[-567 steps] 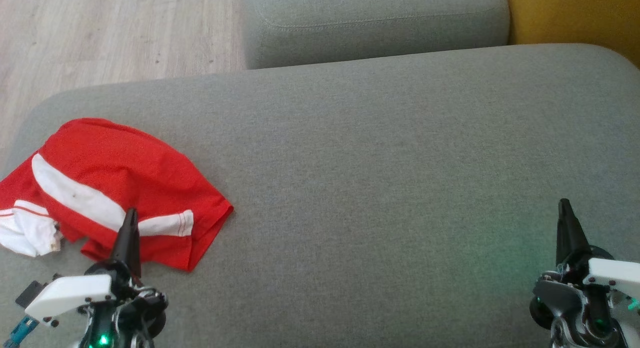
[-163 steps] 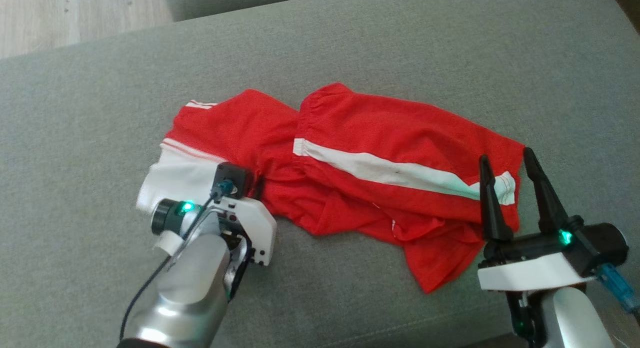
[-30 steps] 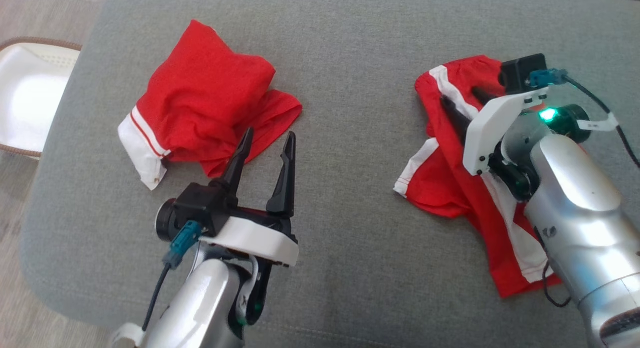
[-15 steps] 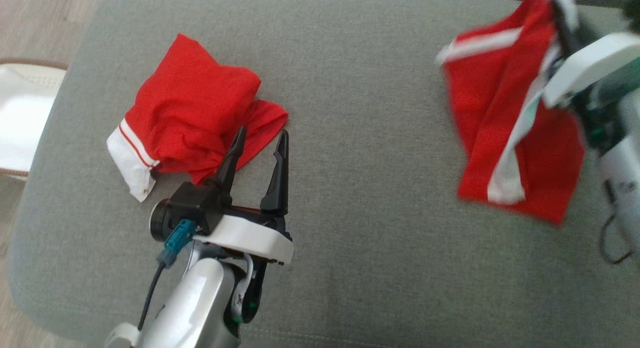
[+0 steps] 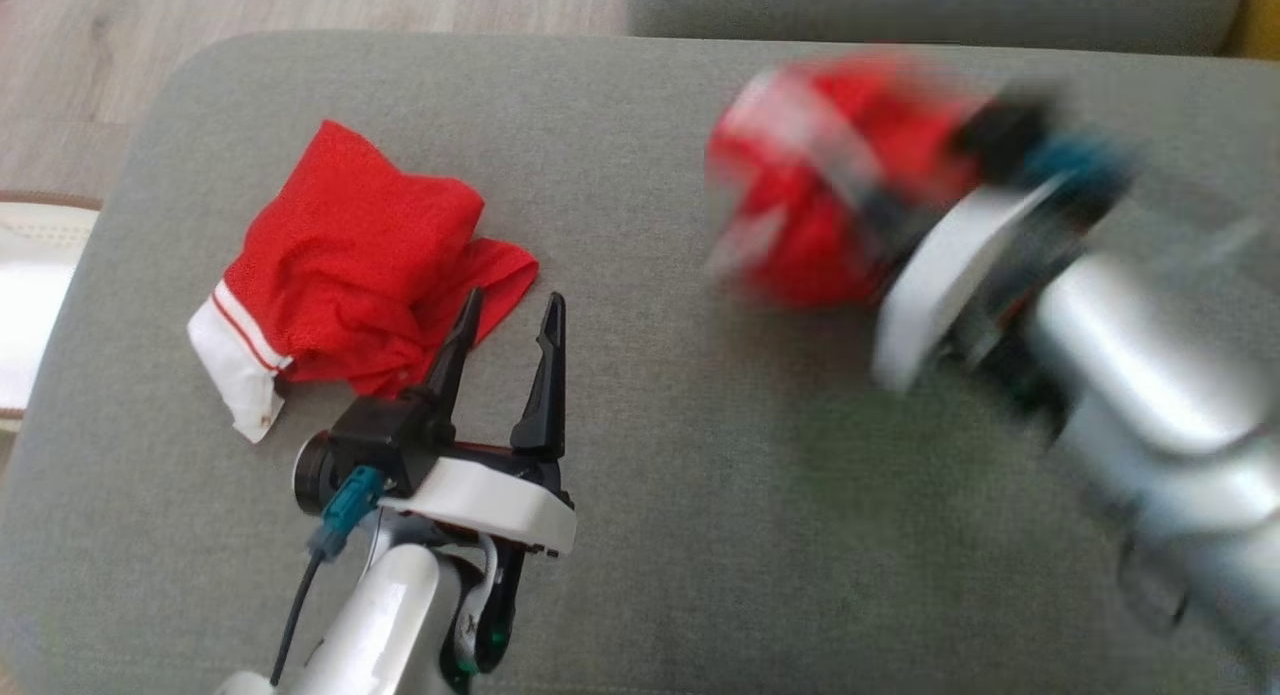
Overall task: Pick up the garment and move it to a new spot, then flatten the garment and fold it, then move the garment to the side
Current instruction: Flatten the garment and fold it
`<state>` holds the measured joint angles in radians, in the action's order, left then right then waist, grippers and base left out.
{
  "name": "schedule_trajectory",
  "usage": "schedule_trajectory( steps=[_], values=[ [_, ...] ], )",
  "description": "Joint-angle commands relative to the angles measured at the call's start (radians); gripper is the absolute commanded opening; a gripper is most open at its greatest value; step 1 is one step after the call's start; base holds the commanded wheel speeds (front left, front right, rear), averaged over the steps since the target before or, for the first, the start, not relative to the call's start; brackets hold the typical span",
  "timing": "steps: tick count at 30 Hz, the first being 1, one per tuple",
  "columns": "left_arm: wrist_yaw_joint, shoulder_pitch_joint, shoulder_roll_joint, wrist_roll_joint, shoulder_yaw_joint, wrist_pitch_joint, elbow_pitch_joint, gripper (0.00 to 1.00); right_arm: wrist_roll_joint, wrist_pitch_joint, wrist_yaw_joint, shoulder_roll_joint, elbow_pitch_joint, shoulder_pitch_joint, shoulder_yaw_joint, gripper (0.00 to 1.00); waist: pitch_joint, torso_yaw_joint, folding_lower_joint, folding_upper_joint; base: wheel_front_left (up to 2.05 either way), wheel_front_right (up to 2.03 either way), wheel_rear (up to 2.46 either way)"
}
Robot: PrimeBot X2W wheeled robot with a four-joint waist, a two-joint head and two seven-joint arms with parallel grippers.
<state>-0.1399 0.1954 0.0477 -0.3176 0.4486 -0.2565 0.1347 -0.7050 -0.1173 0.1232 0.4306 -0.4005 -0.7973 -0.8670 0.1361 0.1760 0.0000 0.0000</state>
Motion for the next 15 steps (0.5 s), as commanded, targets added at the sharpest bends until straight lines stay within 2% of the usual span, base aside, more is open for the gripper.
schedule_trajectory(
  steps=[1,5,10,11,12,15],
  values=[
    [0.002,0.026,0.003,0.010,-0.030,-0.005,-0.031,1.00,-0.011,-0.008,0.008,-0.015,0.029,0.017,-0.020,0.00,0.001,-0.008,0.0000,0.0000,0.00,0.00,0.00],
    [0.010,0.032,0.003,0.008,-0.025,-0.005,-0.025,1.00,-0.037,-0.007,0.008,-0.062,0.018,0.034,-0.219,0.00,0.003,-0.011,0.0000,0.0000,0.00,0.00,0.00],
    [0.009,0.050,0.003,-0.001,0.000,-0.005,-0.022,1.00,-0.058,0.076,0.008,-0.126,-0.088,0.004,-0.337,0.00,0.007,0.003,0.0000,0.0000,0.00,0.00,0.00],
    [0.008,0.051,0.003,-0.002,0.001,-0.005,-0.021,1.00,-0.052,0.096,0.008,-0.133,-0.109,-0.006,-0.349,0.26,0.008,0.005,0.0000,0.0000,0.00,0.00,0.00],
    [0.007,0.052,0.003,-0.003,0.002,-0.005,-0.021,1.00,-0.052,0.112,0.008,-0.139,-0.131,-0.012,-0.357,1.00,0.008,0.008,0.0000,0.0000,0.00,0.00,0.00],
    [0.005,0.049,0.003,-0.002,-0.002,-0.005,-0.020,1.00,-0.066,0.146,0.008,-0.143,-0.173,-0.026,-0.374,1.00,0.005,0.007,0.0000,0.0000,0.00,0.00,0.00]
  ],
)
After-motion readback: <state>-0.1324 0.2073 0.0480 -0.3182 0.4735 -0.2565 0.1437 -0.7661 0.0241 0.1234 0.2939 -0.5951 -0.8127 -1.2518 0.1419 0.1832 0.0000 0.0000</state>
